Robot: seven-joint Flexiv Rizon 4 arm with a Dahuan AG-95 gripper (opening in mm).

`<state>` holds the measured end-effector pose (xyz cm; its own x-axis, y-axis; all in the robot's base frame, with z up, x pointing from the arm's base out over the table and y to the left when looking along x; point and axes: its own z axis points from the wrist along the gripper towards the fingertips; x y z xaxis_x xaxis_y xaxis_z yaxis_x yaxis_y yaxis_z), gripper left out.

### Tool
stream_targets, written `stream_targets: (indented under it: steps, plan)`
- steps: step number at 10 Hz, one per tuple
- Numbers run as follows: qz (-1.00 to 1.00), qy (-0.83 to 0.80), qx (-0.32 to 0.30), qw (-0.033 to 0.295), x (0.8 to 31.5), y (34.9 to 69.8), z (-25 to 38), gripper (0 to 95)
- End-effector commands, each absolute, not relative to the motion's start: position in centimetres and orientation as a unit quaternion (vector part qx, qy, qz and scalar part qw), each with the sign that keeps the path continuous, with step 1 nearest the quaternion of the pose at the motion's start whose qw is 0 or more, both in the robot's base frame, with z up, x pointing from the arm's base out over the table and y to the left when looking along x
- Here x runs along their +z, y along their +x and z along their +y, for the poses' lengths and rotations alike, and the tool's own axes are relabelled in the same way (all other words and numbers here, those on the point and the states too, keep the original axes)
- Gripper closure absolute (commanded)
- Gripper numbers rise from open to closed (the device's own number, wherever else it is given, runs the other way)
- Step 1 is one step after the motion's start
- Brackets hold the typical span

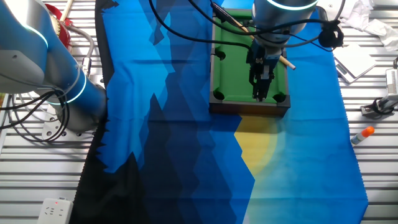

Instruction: Hit the pool ball

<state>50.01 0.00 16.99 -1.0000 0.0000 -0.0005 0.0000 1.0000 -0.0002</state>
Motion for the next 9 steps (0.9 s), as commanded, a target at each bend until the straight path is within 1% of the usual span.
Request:
stream_targets:
  steps: [1, 9]
  plan:
    - [0.996, 0.033, -0.034, -0.078, 17.0, 50.0, 0.0, 95.0]
    - [0.995, 0.035, -0.037, -0.081, 17.35, 49.84, 0.35, 95.0]
